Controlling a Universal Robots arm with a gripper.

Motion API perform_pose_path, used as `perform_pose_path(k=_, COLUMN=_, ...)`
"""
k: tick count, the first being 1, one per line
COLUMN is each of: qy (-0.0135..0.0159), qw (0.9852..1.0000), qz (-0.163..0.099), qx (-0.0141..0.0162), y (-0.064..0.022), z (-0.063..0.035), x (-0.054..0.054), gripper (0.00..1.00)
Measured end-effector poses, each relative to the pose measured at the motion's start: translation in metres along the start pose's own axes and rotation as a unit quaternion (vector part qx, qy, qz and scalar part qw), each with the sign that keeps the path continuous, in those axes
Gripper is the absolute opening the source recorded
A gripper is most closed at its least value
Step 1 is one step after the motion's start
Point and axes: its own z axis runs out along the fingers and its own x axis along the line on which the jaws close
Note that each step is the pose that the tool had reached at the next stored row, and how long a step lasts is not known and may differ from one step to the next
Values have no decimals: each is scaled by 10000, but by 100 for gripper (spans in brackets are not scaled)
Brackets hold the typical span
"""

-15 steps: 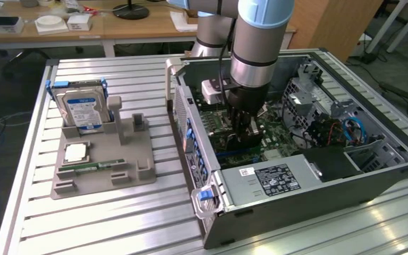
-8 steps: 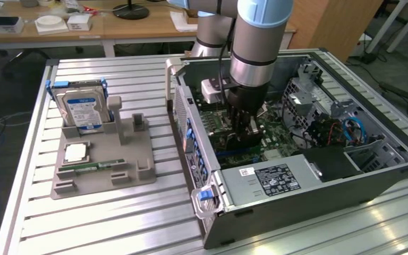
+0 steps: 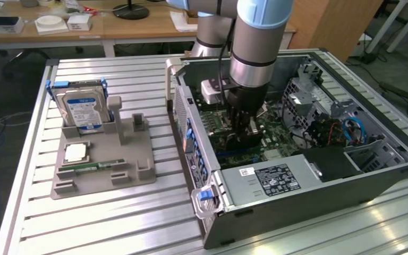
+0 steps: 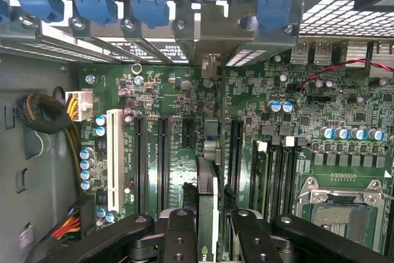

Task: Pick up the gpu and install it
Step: 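Insert the gpu into the slot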

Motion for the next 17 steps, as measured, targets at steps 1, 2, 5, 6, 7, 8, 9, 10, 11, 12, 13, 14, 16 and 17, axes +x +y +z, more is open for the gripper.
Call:
perform_pose_path(k=1, qy=0, qw=10000, qz=0, qx=0, y=0, z=7, x=0, gripper=26)
perform_pose_path(k=2, qy=1, qw=10000, qz=0, qx=0, y=1, z=10, x=0, gripper=26)
perform_pose_path(k=5, qy=2, qw=10000, qz=0, qx=-1, y=1, z=17, x=0, gripper=26)
perform_pose_path(k=6, qy=2, qw=10000, qz=0, qx=-1, y=1, z=18, x=0, gripper=26)
perform_pose_path(k=7, qy=1, qw=10000, qz=0, qx=-1, y=1, z=19, x=0, gripper=26)
perform_pose_path(k=8, qy=1, qw=10000, qz=0, qx=0, y=1, z=19, x=0, gripper=26)
perform_pose_path(k=9, qy=1, qw=10000, qz=0, qx=0, y=1, z=20, x=0, gripper=26)
perform_pose_path(k=10, qy=0, qw=10000, qz=0, qx=0, y=1, z=20, x=0, gripper=26)
perform_pose_path(k=11, qy=0, qw=10000, qz=0, qx=0, y=1, z=20, x=-1, gripper=26)
perform_pose_path(k=12, qy=0, qw=10000, qz=0, qx=0, y=1, z=20, x=0, gripper=26)
perform_pose_path(k=13, qy=0, qw=10000, qz=0, qx=0, y=1, z=20, x=0, gripper=26)
perform_pose_path(k=14, qy=0, qw=10000, qz=0, qx=0, y=1, z=23, x=-1, gripper=26)
perform_pose_path(k=16, qy=2, qw=10000, qz=-1, qx=0, y=2, z=40, x=-1, gripper=26)
perform_pose_path(k=17, qy=3, qw=10000, qz=-1, qx=-1, y=2, z=48, x=-1, gripper=26)
